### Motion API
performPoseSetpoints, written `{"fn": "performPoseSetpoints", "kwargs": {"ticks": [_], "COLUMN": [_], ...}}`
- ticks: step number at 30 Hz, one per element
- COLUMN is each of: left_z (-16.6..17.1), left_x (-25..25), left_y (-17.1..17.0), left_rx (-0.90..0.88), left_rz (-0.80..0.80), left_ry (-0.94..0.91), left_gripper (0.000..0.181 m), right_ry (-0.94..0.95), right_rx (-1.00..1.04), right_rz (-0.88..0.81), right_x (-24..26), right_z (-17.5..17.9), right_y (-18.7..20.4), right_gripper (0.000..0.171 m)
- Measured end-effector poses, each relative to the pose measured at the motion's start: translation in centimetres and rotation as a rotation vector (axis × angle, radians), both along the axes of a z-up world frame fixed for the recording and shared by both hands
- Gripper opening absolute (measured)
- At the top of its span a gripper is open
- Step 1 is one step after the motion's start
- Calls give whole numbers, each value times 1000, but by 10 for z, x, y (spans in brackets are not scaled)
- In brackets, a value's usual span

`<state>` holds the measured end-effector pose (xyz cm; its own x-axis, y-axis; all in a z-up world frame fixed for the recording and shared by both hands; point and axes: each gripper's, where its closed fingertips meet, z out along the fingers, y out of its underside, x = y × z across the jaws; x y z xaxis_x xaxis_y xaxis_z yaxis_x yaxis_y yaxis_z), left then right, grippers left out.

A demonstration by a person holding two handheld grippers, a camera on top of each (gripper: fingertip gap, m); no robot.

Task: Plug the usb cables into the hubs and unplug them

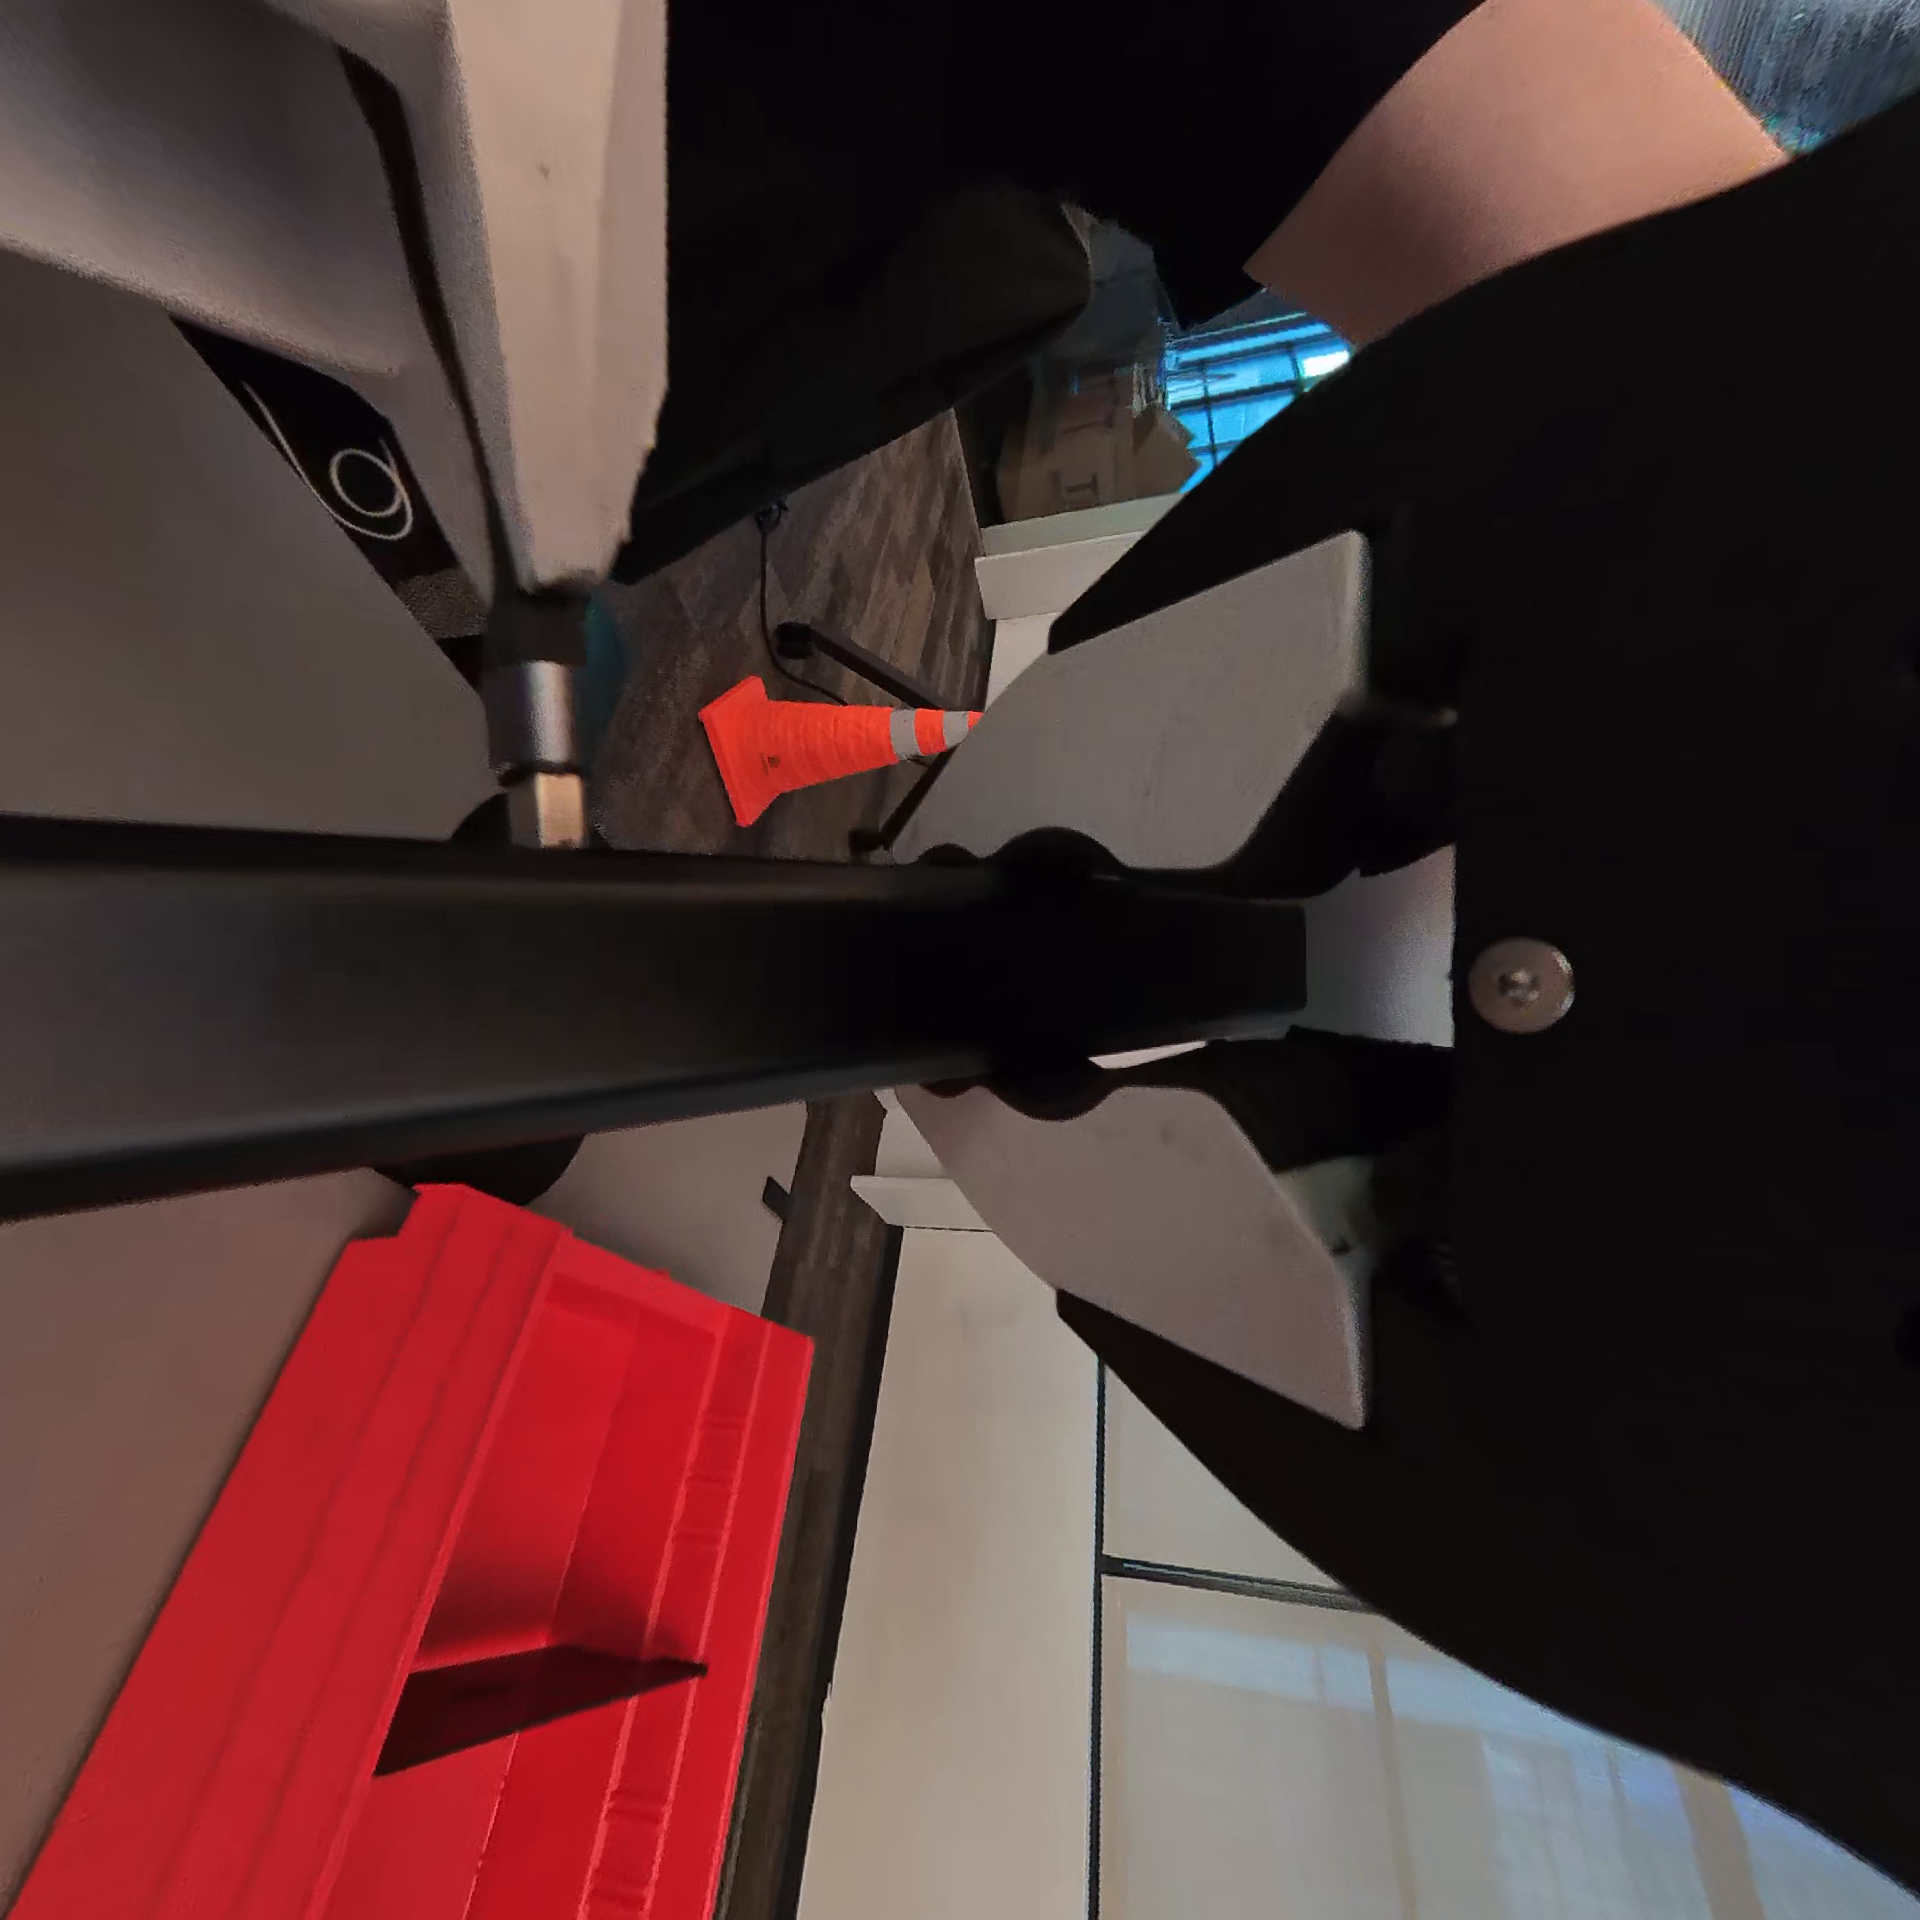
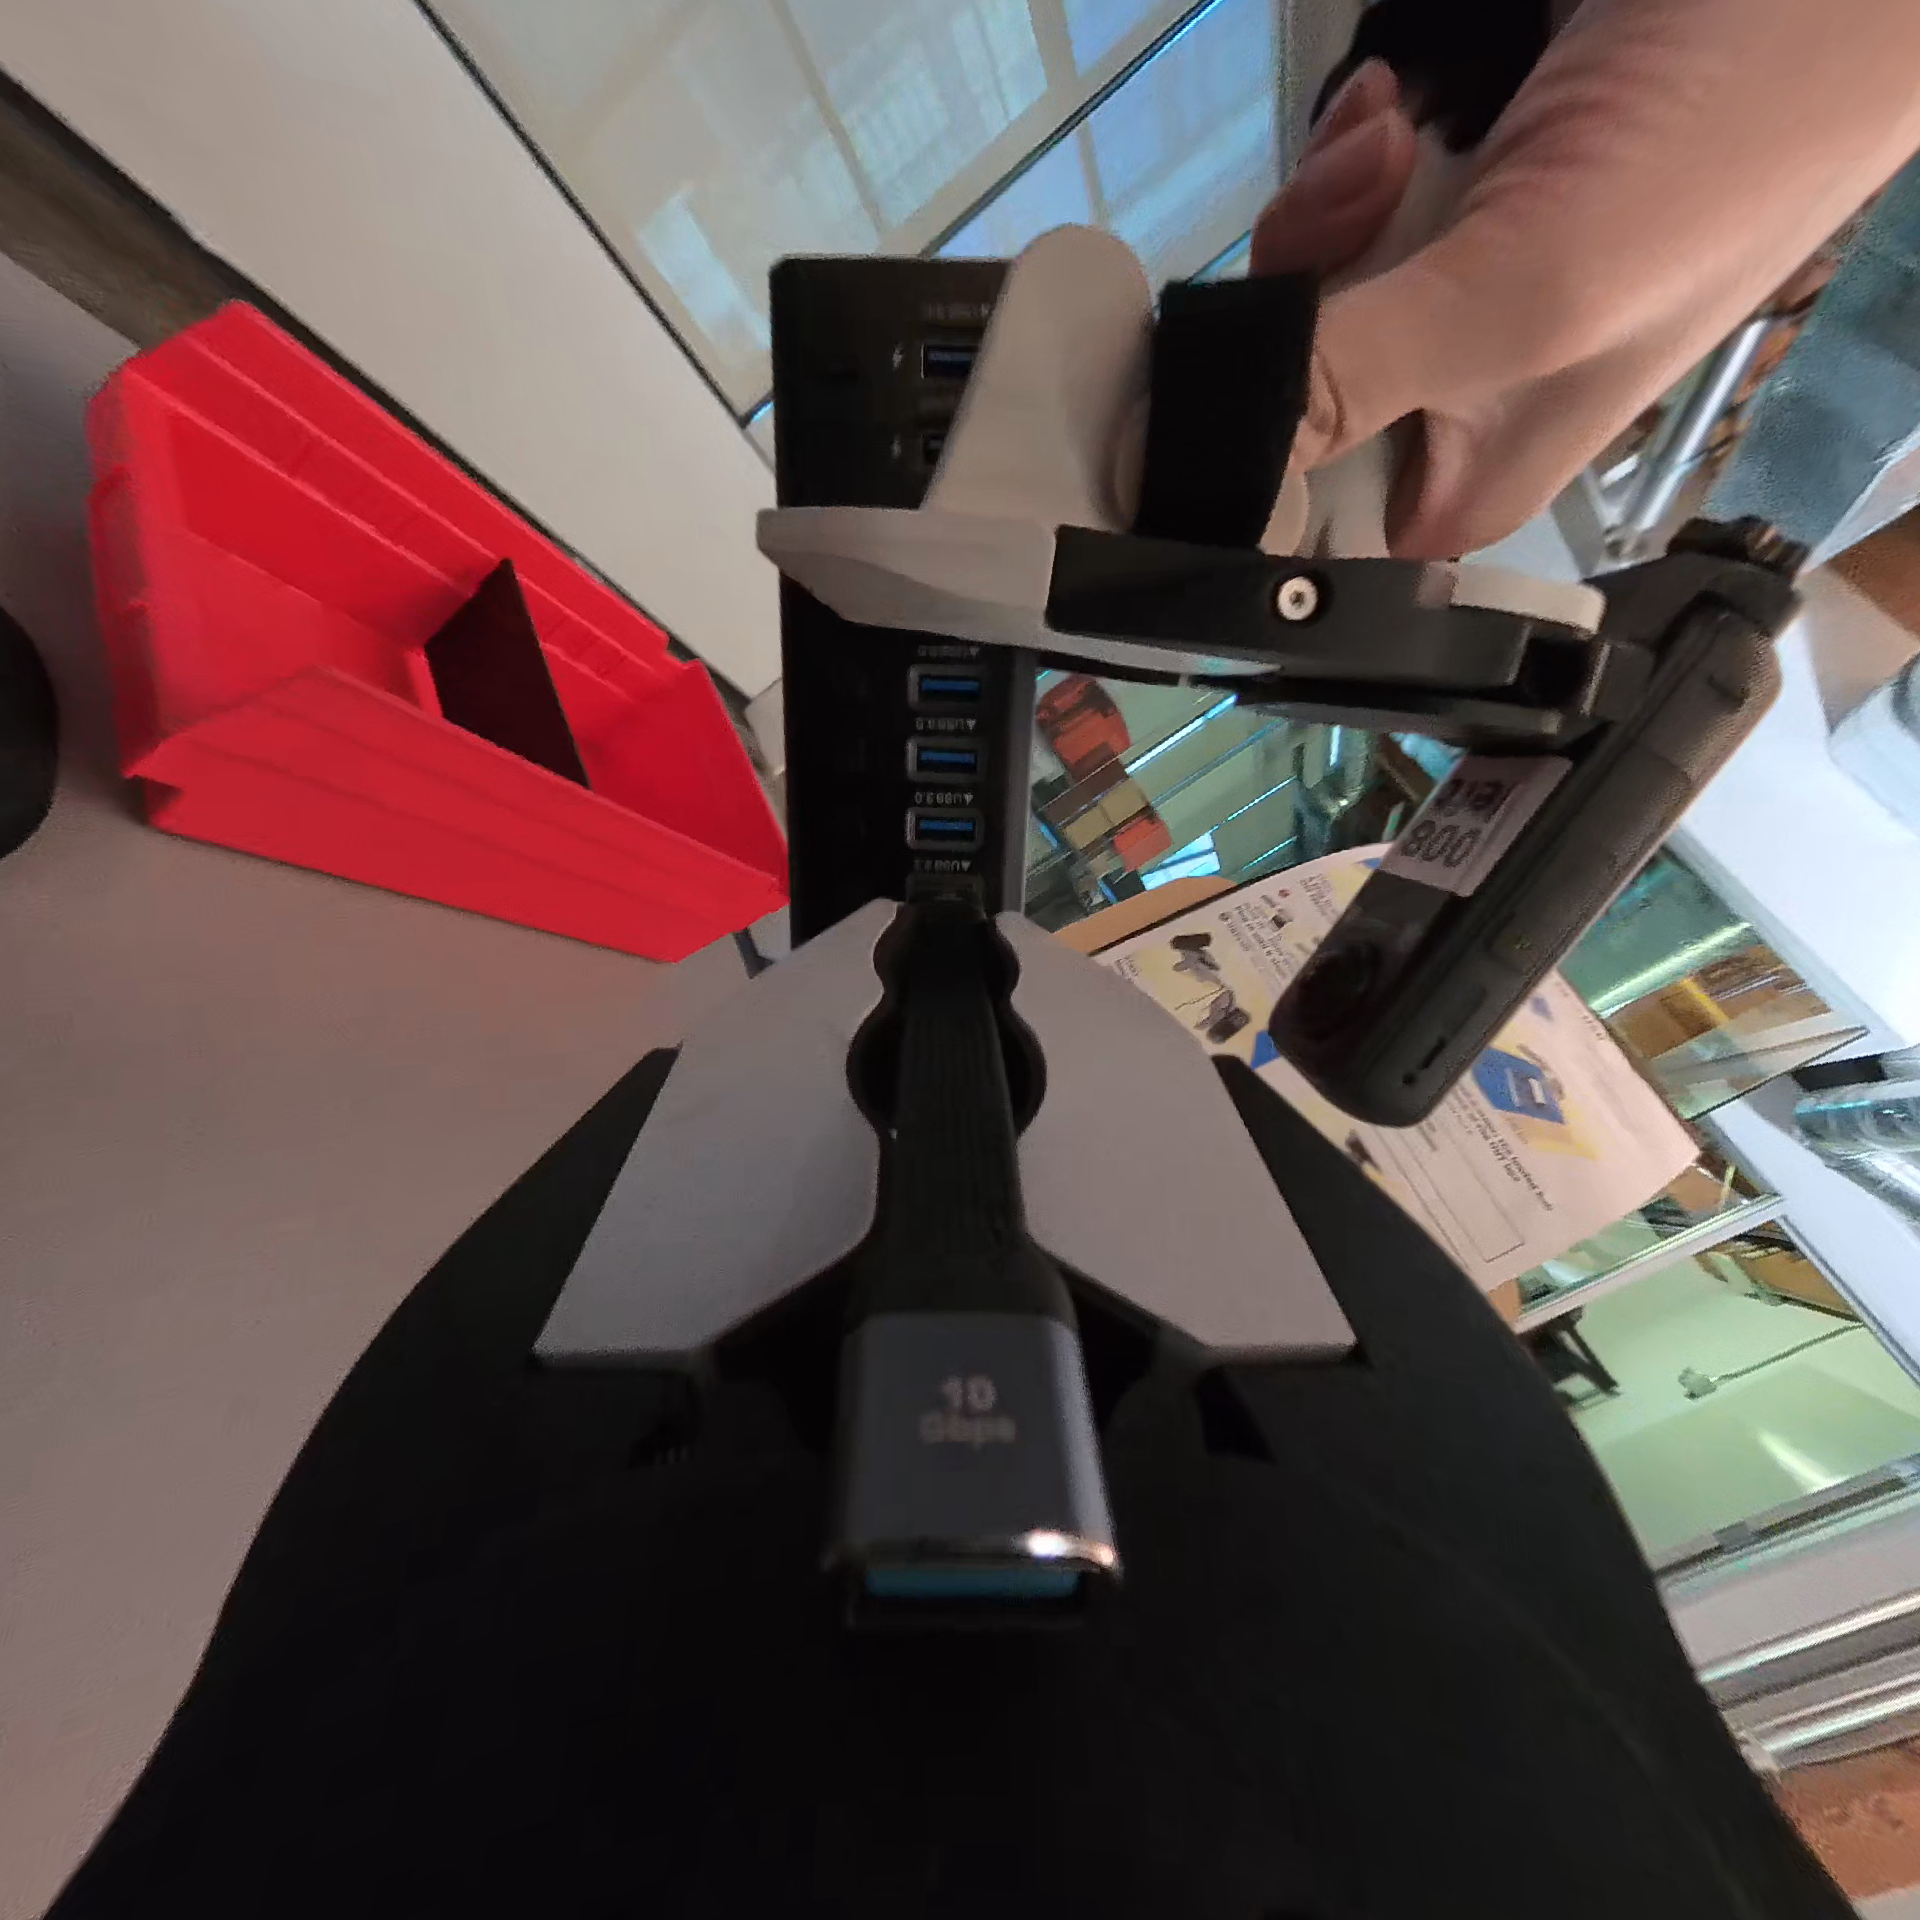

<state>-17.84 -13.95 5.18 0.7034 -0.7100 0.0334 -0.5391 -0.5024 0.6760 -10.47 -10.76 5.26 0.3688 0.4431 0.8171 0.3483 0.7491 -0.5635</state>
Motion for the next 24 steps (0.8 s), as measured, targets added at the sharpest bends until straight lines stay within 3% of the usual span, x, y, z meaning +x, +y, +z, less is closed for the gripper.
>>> {"fn": "performPoseSetpoints", "kwargs": {"ticks": [9, 14, 21, 24], "left_z": [10, 5, 4, 5], "left_x": [8, 14, 10, 10], "left_y": [-6, -11, -17, -21], "left_rx": [-19, -4, -13, -35], "left_rz": [3, 21, -24, -52], "left_ry": [-8, -113, -115, -98], "left_gripper": [30, 30, 31, 30], "right_ry": [53, 47, 12, -8], "right_rx": [40, 18, 152, 156], "right_rz": [-2, 46, 40, 127], "right_x": [3, 7, 3, 3], "right_z": [5, 10, 7, 7], "right_y": [-2, -4, -12, -17], "right_gripper": [12, 12, 12, 13]}}
